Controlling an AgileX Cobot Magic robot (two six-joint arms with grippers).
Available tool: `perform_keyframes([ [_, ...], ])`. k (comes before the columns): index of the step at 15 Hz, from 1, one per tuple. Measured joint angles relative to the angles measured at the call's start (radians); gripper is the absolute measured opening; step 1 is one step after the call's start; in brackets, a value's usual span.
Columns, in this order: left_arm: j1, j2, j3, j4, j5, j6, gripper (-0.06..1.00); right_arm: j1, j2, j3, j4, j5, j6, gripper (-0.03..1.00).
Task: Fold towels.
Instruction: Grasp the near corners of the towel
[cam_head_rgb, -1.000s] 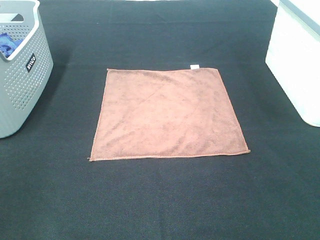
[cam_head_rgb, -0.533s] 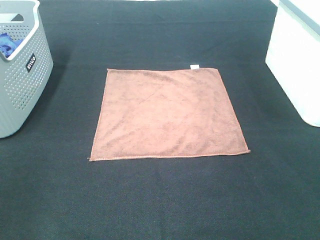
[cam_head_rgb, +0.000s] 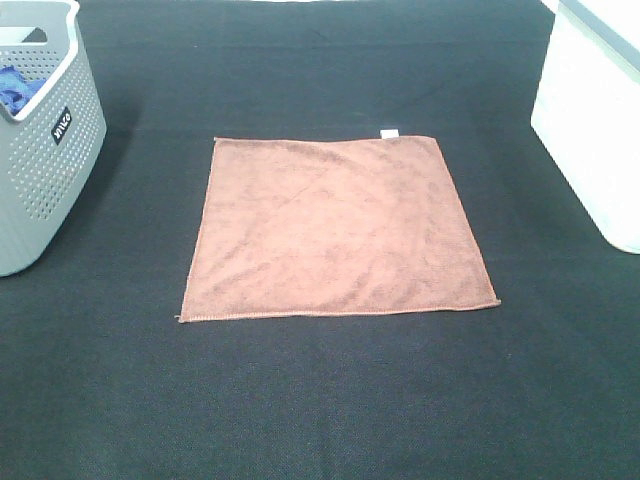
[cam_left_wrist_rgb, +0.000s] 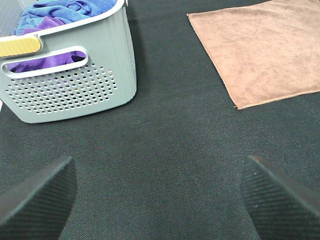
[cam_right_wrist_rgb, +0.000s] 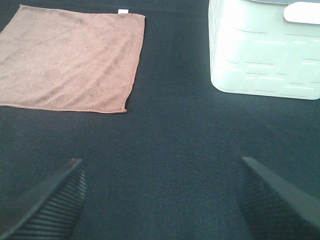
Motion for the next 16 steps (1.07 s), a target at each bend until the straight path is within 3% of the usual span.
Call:
perform_keyframes([
  [16, 0.000, 0.000, 0.000, 0.000, 0.000, 0.000, 0.85, 0.000, 0.000, 0.000, 0.000, 0.000, 0.000, 0.78],
])
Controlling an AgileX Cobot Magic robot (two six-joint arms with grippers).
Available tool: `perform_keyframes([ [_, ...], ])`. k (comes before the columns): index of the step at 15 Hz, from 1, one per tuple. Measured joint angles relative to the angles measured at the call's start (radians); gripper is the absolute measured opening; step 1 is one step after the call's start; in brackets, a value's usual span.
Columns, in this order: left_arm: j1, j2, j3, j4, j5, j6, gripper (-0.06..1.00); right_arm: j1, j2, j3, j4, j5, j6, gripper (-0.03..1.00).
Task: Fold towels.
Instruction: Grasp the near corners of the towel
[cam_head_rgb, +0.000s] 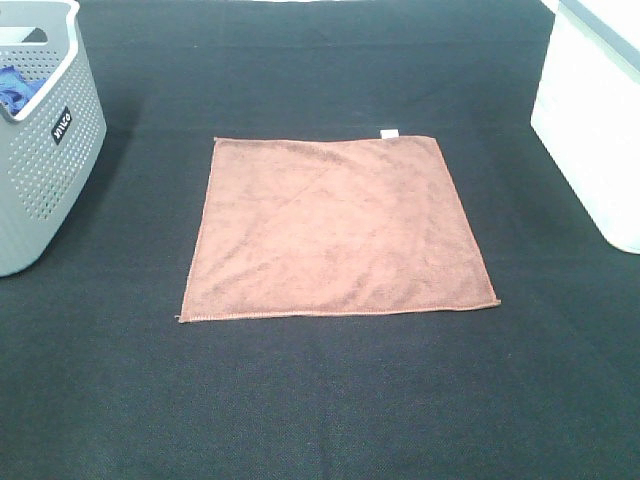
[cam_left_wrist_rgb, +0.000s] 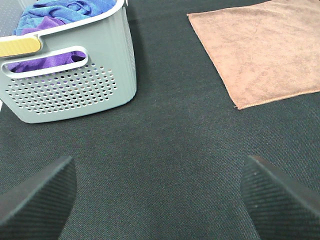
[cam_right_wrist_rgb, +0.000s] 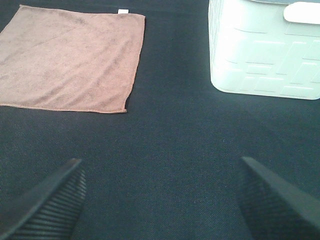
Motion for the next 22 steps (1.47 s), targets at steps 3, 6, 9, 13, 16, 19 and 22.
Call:
perform_keyframes([
  [3, 0.000, 0.000, 0.000, 0.000, 0.000, 0.000, 0.85, 0.000, 0.000, 0.000, 0.000, 0.000, 0.000, 0.78],
  [6, 0.000, 0.000, 0.000, 0.000, 0.000, 0.000, 0.85, 0.000, 0.000, 0.000, 0.000, 0.000, 0.000, 0.78],
  [9, 0.000, 0.000, 0.000, 0.000, 0.000, 0.000, 0.85, 0.000, 0.000, 0.000, 0.000, 0.000, 0.000, 0.78],
  [13, 0.000, 0.000, 0.000, 0.000, 0.000, 0.000, 0.85, 0.000, 0.000, 0.000, 0.000, 0.000, 0.000, 0.78],
  [16, 0.000, 0.000, 0.000, 0.005, 0.000, 0.000, 0.85, 0.000, 0.000, 0.000, 0.000, 0.000, 0.000, 0.78],
  [19, 0.000, 0.000, 0.000, 0.009, 0.000, 0.000, 0.85, 0.000, 0.000, 0.000, 0.000, 0.000, 0.000, 0.78],
  [22, 0.000, 0.000, 0.000, 0.009, 0.000, 0.000, 0.85, 0.000, 0.000, 0.000, 0.000, 0.000, 0.000, 0.78],
])
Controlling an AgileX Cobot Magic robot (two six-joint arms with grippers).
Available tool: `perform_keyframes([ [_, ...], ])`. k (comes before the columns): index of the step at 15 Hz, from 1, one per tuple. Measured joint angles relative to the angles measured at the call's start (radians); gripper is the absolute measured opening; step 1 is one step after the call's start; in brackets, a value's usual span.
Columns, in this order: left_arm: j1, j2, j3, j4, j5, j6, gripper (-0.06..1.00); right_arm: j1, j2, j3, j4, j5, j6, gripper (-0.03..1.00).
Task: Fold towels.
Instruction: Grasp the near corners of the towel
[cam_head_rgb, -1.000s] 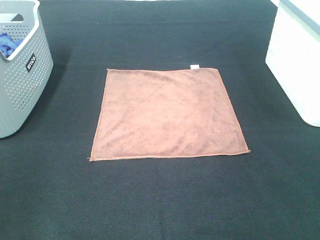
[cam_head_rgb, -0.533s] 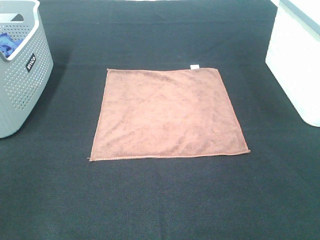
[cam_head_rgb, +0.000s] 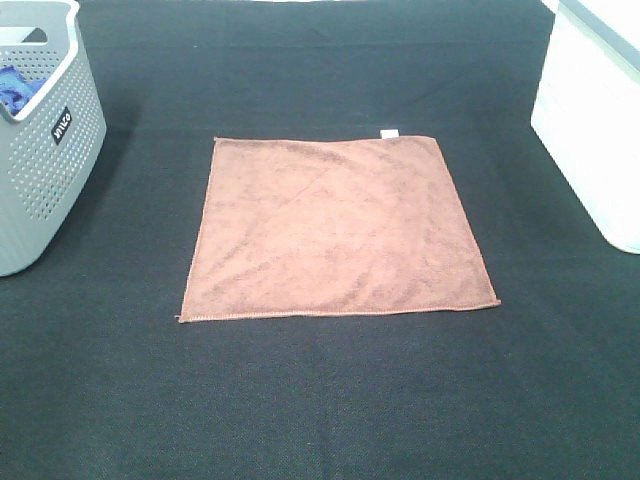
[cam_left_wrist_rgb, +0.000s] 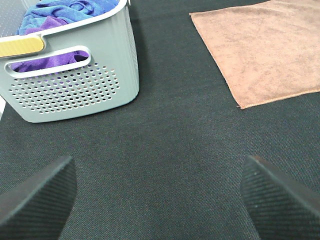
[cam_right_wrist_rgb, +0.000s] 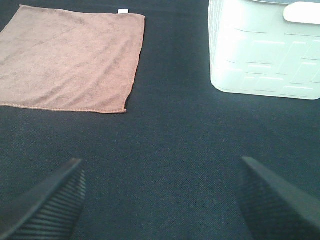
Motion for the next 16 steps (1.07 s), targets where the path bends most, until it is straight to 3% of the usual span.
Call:
perform_keyframes([
  [6, 0.000, 0.000, -0.001, -0.043, -0.003, -0.012, 0.85, 0.000, 0.005, 0.000, 0.000, -0.008, 0.019, 0.77],
  [8, 0.000, 0.008, -0.015, -0.067, -0.108, -0.042, 0.85, 0.000, 0.083, -0.027, 0.000, -0.050, 0.031, 0.76],
  [9, 0.000, 0.049, -0.016, -0.095, -0.235, -0.080, 0.85, 0.000, 0.177, -0.058, 0.000, -0.089, 0.034, 0.76],
  [10, 0.000, 0.090, -0.013, -0.118, -0.299, -0.094, 0.85, 0.000, 0.258, -0.078, 0.009, -0.117, 0.034, 0.76],
  [12, 0.000, 0.218, -0.009, -0.213, -0.354, -0.109, 0.85, 0.000, 0.425, -0.124, 0.018, -0.174, 0.034, 0.76],
  [13, 0.000, 0.218, -0.009, -0.213, -0.354, -0.109, 0.85, 0.000, 0.425, -0.124, 0.018, -0.174, 0.034, 0.76],
  [15, 0.000, 0.368, -0.007, -0.348, -0.368, -0.097, 0.85, 0.000, 0.595, -0.185, 0.026, -0.209, 0.034, 0.76],
  [16, 0.000, 0.488, -0.007, -0.470, -0.370, -0.033, 0.85, 0.000, 0.722, -0.241, 0.040, -0.210, 0.032, 0.76],
])
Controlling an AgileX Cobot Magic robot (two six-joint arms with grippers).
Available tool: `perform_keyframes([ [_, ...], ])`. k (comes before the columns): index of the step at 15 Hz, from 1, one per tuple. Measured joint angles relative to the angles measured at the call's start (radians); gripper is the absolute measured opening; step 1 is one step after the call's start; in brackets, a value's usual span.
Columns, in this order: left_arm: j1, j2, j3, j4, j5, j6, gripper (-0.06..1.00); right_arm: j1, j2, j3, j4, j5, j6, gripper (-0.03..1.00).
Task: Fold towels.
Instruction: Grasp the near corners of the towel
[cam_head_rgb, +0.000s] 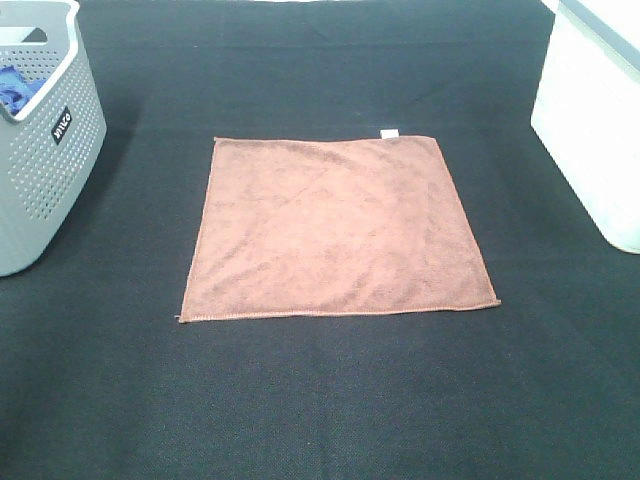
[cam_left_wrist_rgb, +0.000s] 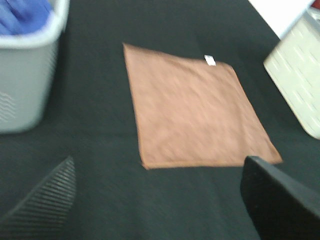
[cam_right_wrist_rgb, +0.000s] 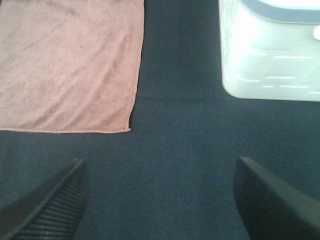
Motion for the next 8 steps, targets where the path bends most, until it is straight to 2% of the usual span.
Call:
perform_keyframes([
  [2, 0.000, 0.167, 0.000, -0.148, -0.008, 0.139, 0.84, 0.000, 0.154, -0.068, 0.053, -0.008, -0.022, 0.76],
  [5, 0.000, 0.437, 0.000, -0.391, -0.032, 0.371, 0.79, 0.000, 0.406, -0.126, 0.224, -0.012, -0.122, 0.76],
  [6, 0.000, 0.566, 0.000, -0.506, -0.032, 0.506, 0.78, 0.000, 0.523, -0.141, 0.307, -0.012, -0.172, 0.76],
  [7, 0.000, 0.655, 0.000, -0.582, -0.032, 0.585, 0.78, 0.000, 0.602, -0.153, 0.356, -0.013, -0.210, 0.76],
  [8, 0.000, 0.655, 0.000, -0.582, -0.032, 0.585, 0.78, 0.000, 0.602, -0.153, 0.356, -0.013, -0.210, 0.76],
])
